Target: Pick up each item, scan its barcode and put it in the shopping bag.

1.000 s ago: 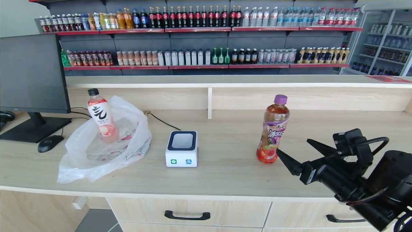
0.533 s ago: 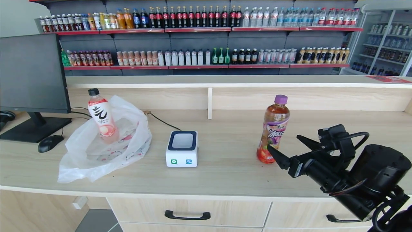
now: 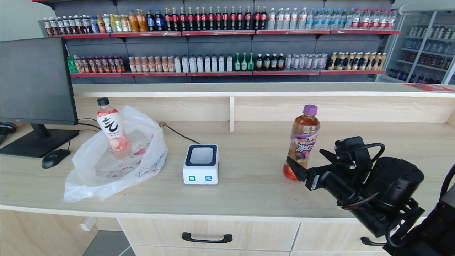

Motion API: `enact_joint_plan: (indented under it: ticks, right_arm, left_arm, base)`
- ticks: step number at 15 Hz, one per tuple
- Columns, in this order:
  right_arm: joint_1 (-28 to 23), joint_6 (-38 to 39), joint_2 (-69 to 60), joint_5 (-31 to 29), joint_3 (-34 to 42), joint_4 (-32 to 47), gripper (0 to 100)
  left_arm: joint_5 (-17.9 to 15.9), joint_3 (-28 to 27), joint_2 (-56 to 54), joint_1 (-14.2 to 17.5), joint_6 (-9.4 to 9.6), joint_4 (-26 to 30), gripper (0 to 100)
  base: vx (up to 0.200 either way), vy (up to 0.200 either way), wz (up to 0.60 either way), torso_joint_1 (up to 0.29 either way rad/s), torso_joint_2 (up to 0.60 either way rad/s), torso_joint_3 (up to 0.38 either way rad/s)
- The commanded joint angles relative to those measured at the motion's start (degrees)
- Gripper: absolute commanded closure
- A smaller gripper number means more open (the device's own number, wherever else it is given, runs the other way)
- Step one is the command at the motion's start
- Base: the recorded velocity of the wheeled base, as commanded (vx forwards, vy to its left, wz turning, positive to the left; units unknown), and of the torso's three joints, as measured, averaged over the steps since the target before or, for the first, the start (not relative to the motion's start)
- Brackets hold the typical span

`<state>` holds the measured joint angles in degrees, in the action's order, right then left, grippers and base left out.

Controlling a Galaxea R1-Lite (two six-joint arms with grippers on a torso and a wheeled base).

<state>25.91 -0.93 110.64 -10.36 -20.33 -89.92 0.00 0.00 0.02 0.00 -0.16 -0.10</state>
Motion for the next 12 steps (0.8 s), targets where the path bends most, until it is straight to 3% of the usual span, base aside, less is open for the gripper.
enact_joint_plan:
  ticks: [1,3,8,12]
  right_arm:
    - [3.4,1.9,2.3,-3.9,-2.1,-0.1,0]
    - [6.4,3.7,3.9,-8.9,-4.6,-0.1,0]
    - [4.2,3.8,7.3,-9.1,-11.0,-0.1,0]
    - [3.9,3.8,8.0,-9.0,-11.2,-0.1,0]
  left_arm:
    - [0.0,0.0,0.0,0.0,-0.02,-0.1,0]
    - [0.0,0.0,0.0,0.0,-0.02,-0.1,0]
    - [0.0,0.0,0.0,0.0,-0.11,-0.3,0]
    - [0.0,0.0,0.0,0.0,-0.11,-0.3,0]
  base:
    - [0.0,0.0,0.0,0.0,0.0,0.0]
    - [0.0,0.0,0.0,0.0,0.0,0.0]
    - [0.0,0.0,0.0,0.0,0.0,0.0]
    - [0.0,0.0,0.0,0.0,0.0,0.0]
